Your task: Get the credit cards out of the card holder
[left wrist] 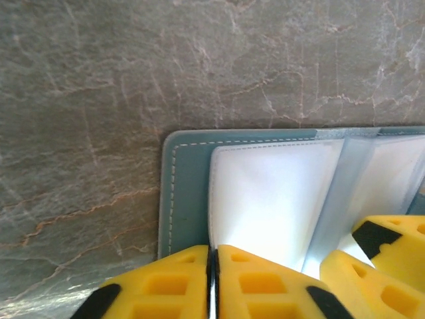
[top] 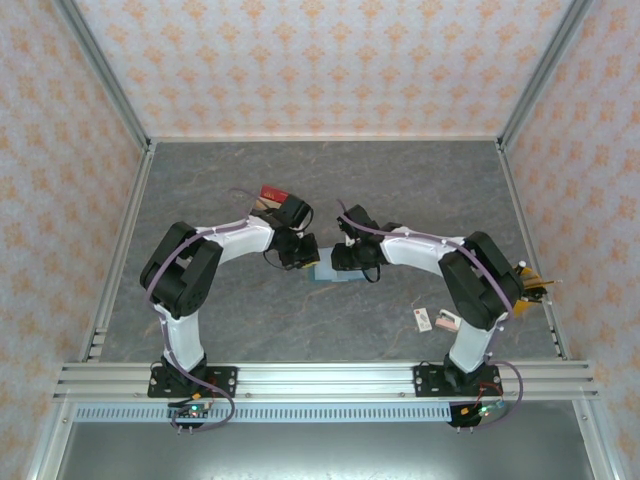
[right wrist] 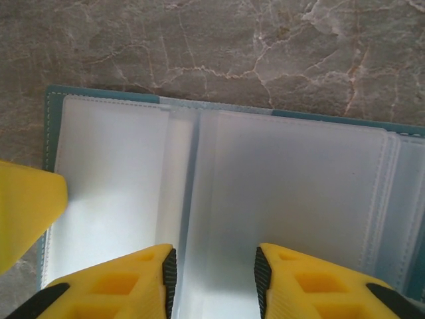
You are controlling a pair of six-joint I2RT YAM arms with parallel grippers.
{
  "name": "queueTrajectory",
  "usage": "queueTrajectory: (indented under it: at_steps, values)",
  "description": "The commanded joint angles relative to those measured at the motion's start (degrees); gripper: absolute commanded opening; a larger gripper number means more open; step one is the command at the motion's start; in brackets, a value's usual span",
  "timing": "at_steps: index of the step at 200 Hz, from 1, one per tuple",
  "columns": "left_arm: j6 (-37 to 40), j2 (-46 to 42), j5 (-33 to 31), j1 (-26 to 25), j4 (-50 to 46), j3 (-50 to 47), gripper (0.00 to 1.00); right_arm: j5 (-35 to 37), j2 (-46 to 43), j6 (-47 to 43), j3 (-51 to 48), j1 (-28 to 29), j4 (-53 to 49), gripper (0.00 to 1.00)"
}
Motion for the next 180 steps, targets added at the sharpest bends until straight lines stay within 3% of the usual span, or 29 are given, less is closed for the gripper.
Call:
queueTrajectory:
  at_steps: [1, 30, 81, 123, 154, 180]
  values:
    - [0.91, -0.10, 2.85, -0.28, 2.27, 2.02, 0.07, 1.65, 2.16, 0.33, 1.32, 0.32, -3.15, 0.37]
    - [0.85, -0.03, 5.94, -0.34, 4.67, 2.06, 0.00, 1.52, 3.05, 0.36, 1.91, 0.32, -3.81, 0.33]
    - [0.84, 1.30, 9.30, -0.37, 6.67, 2.40, 0.00, 1.29, 3.45, 0.21, 2.13, 0.25, -4.13, 0.24]
    - [1.38, 3.43, 9.18, -0.55, 7.32, 4.46, 0.00, -0.37, -1.12, 0.66, -0.62, 0.23, 0.50, 0.24]
    - [3.63, 2.02, 5.88, -0.37, 4.61, 7.18, 0.15, 1.40, -9.68, 2.32, -3.32, 0.21, 4.26, 0.25]
    - [6.76, -4.06, 2.05, 0.97, -0.30, 8.68, 0.29, 8.16, -17.58, 3.39, -4.54, 0.14, 4.42, 0.32]
